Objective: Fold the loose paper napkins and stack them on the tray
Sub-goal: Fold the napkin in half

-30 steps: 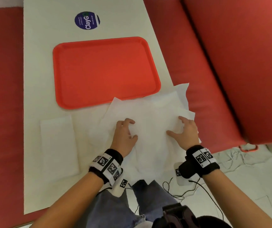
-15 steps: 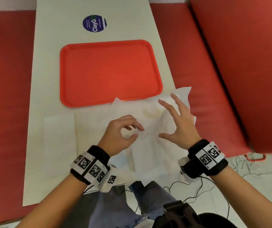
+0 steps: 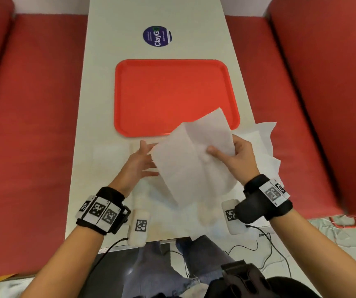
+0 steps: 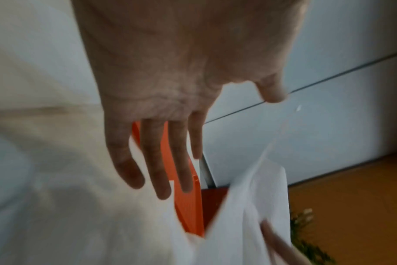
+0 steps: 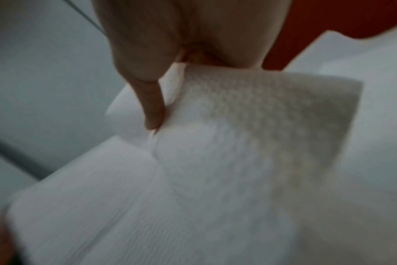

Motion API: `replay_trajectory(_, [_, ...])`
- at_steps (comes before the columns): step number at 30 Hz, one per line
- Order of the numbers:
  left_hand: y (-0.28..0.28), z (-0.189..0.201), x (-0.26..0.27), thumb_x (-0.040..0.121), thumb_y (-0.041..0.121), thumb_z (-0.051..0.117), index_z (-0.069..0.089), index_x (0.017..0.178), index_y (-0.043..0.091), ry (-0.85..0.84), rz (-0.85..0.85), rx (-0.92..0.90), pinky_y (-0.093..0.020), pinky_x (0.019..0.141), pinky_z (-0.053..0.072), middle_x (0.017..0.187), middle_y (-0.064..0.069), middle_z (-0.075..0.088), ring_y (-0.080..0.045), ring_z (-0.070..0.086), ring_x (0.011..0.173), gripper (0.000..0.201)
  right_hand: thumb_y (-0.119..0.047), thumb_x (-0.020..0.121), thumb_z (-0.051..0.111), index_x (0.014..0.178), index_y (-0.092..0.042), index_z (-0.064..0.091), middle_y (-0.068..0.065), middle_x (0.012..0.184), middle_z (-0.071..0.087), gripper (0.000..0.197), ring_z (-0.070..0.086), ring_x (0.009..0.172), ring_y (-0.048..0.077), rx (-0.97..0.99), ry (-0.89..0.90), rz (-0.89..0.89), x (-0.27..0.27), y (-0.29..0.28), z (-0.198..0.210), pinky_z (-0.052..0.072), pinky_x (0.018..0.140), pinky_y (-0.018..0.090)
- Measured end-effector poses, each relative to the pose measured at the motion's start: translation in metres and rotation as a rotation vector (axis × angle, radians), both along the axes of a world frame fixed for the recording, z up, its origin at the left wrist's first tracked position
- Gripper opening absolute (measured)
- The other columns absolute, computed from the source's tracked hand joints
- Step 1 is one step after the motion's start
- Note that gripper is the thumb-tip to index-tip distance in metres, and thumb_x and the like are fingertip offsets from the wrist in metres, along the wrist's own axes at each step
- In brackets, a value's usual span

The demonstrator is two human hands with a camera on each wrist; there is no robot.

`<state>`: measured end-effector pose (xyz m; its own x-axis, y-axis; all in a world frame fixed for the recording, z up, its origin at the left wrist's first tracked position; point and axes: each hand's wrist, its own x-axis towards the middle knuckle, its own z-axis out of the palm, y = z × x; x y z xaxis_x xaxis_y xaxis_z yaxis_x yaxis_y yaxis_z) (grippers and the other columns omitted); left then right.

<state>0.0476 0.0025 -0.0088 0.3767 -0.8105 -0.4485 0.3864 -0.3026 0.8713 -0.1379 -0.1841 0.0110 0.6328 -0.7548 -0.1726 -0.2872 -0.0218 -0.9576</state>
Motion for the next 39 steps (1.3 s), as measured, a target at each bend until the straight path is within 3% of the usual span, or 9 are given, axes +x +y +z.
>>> replay_trajectory(2, [0.009,-0.004,-0.003,0.059,0.086,0.059,0.062,0.121,0.025,-0.015,-0.096,0.018,-0.039,0.091,0.052,0.116,-0.011,0.068,-0.024,0.065,0.104,0.087,-0.015,0.080,0.077,0.095,-0.005,0.069,0.005,0.093,0.075,0.020,0.071,0.083,0.018,0.071,-0.005,-0.108,0.006,0.006,-0.006,0.059,0.073,0.033])
replay_trajectory(7, [0.008,-0.006,-0.017,0.082,0.015,0.075,0.073,0.098,0.013,-0.127,0.061,0.020,-0.028,0.081,0.055,0.097,0.004,0.076,-0.012,0.072,0.093,0.016,-0.026,0.082,0.076,0.092,-0.011,0.071,0.006,0.094,0.075,0.018,0.073,0.085,0.024,0.113,0.099,-0.156,0.021,0.019,-0.022,0.059,0.080,0.047])
replay_trajectory(11, [0.011,-0.014,-0.008,0.083,0.018,0.075,0.073,0.103,0.014,-0.234,0.106,0.019,-0.044,0.091,0.055,0.105,0.001,0.075,-0.018,0.070,0.098,0.020,-0.032,0.079,0.078,0.092,-0.016,0.072,0.001,0.094,0.076,0.021,0.073,0.084,0.017,0.109,0.159,-0.157,0.031,0.031,-0.032,0.059,0.081,0.045])
replay_trajectory(15, [0.011,-0.006,-0.009,0.080,0.016,0.078,0.067,0.110,0.015,-0.264,-0.006,-0.051,-0.037,0.106,0.045,0.123,-0.004,0.063,-0.013,0.062,0.113,0.032,-0.030,0.080,0.078,0.093,-0.014,0.072,0.003,0.095,0.075,0.022,0.072,0.086,0.019,0.128,0.153,-0.081,0.050,0.051,-0.034,0.058,0.082,0.045])
replay_trajectory(20, [0.024,0.003,0.000,0.072,0.048,0.074,0.071,0.101,0.013,-0.063,-0.038,-0.053,-0.052,0.092,0.053,0.123,-0.008,0.062,-0.030,0.063,0.109,0.046,-0.037,0.089,0.066,0.095,-0.010,0.071,0.004,0.094,0.075,0.028,0.071,0.085,0.021,0.158,0.129,0.011,0.070,0.070,-0.035,0.057,0.082,0.045])
replay_trajectory(25, [0.056,-0.008,0.023,0.070,0.012,0.084,0.073,0.097,0.011,-0.193,0.076,-0.014,-0.034,0.090,0.052,0.110,0.000,0.071,-0.017,0.063,0.087,0.029,-0.063,0.095,0.028,0.101,-0.020,0.069,0.000,0.091,0.073,0.060,0.068,0.078,0.011,0.302,0.210,0.061,0.085,0.083,-0.024,0.052,0.068,0.025])
replay_trajectory(31, [0.098,-0.015,0.059,0.068,-0.003,0.082,0.070,0.105,0.015,-0.303,0.148,0.094,-0.021,0.085,0.050,0.109,0.003,0.070,-0.014,0.063,0.071,0.044,-0.028,0.087,0.070,0.109,-0.011,0.063,0.004,0.082,0.064,0.028,0.059,0.061,0.017,0.205,0.237,0.193,0.110,0.111,-0.045,0.046,0.049,0.025])
replay_trajectory(37, [0.129,-0.025,0.086,0.067,-0.002,0.083,0.067,0.116,0.027,-0.386,0.159,0.176,-0.011,0.074,0.051,0.076,-0.014,0.068,-0.023,0.064,0.066,0.058,-0.014,0.083,0.073,0.123,-0.006,0.057,0.007,0.087,0.064,0.044,0.059,0.054,0.015,0.161,0.290,0.269,0.142,0.141,-0.069,0.047,0.047,0.022])
replay_trajectory(39, [0.132,-0.032,0.091,0.068,-0.002,0.082,0.065,0.118,0.028,-0.413,0.146,0.208,-0.007,0.074,0.048,0.072,-0.006,0.068,-0.023,0.065,0.066,0.060,-0.014,0.083,0.073,0.123,-0.008,0.056,0.005,0.085,0.062,0.043,0.059,0.055,0.016,0.141,0.300,0.271,0.152,0.147,-0.074,0.049,0.048,0.023])
